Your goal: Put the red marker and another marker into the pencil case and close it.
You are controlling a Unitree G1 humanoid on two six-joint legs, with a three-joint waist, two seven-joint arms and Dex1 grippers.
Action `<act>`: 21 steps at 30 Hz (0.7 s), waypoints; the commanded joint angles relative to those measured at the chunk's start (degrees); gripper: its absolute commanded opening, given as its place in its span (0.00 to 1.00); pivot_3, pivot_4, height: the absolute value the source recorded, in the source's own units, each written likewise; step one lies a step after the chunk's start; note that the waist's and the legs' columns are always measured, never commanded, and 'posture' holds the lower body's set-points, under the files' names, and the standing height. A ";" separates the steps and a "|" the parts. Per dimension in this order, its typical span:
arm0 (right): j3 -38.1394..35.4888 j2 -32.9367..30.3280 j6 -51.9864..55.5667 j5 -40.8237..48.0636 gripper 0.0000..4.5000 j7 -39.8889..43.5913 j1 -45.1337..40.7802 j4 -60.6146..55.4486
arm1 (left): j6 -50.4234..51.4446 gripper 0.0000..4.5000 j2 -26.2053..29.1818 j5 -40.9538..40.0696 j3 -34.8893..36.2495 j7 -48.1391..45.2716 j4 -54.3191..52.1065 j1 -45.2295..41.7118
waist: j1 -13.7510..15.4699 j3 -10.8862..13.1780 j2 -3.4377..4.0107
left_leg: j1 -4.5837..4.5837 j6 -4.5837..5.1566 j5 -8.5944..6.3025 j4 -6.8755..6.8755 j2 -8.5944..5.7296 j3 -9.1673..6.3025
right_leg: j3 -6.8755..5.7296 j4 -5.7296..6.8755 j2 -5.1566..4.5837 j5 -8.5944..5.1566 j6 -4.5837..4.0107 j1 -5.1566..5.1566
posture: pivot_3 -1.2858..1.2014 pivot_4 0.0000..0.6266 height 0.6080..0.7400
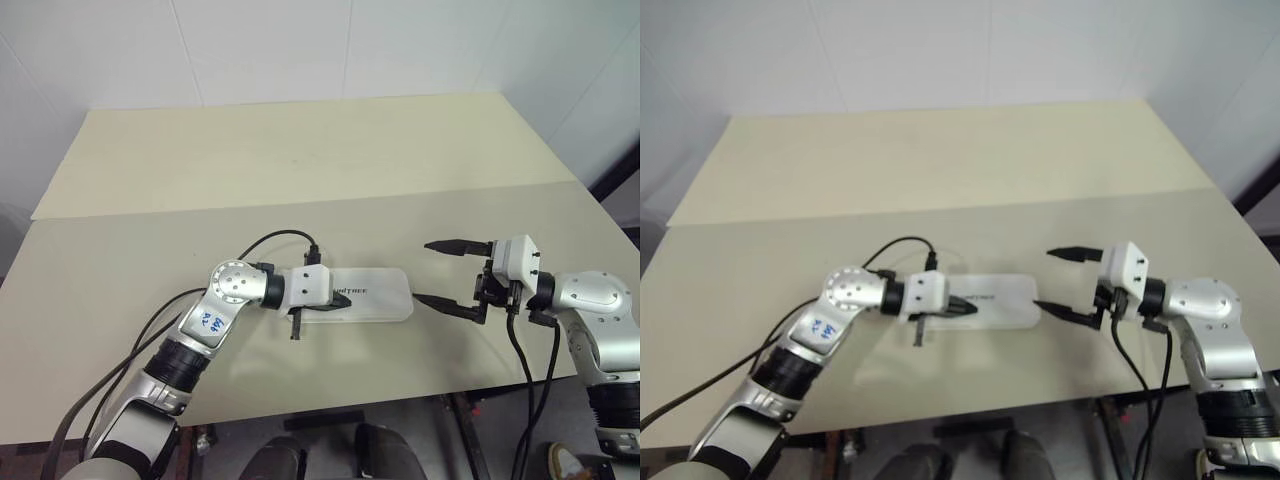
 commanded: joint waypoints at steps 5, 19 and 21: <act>-0.97 1.35 -1.08 1.01 1.00 -0.46 -0.28 -0.01 | 4.92 0.01 0.17 -6.90 5.35 0.72 -4.98 4.81 | -0.08 0.00 0.00 | -0.02 0.00 0.00 -0.01 0.00 0.01 | 0.04 0.01 0.01 0.00 0.00 -0.04 | 0.52 0.24 1.00; 2.62 4.48 -5.76 -1.70 1.00 5.41 -9.40 13.77 | 7.22 0.10 7.43 -21.08 24.10 0.64 -13.16 14.58 | -0.66 0.08 0.12 | -0.08 0.00 0.00 -0.13 0.02 -0.04 | -0.02 0.02 0.02 0.00 -0.01 -0.18 | 0.52 0.24 1.00; 2.75 4.53 -6.20 -1.96 1.00 6.30 -10.29 15.05 | 5.61 0.21 7.65 -23.10 27.04 0.72 -14.99 17.37 | -0.65 0.08 0.13 | -0.09 0.01 0.00 -0.14 0.01 -0.04 | -0.03 0.03 0.01 0.00 -0.01 -0.20 | 0.52 0.24 1.00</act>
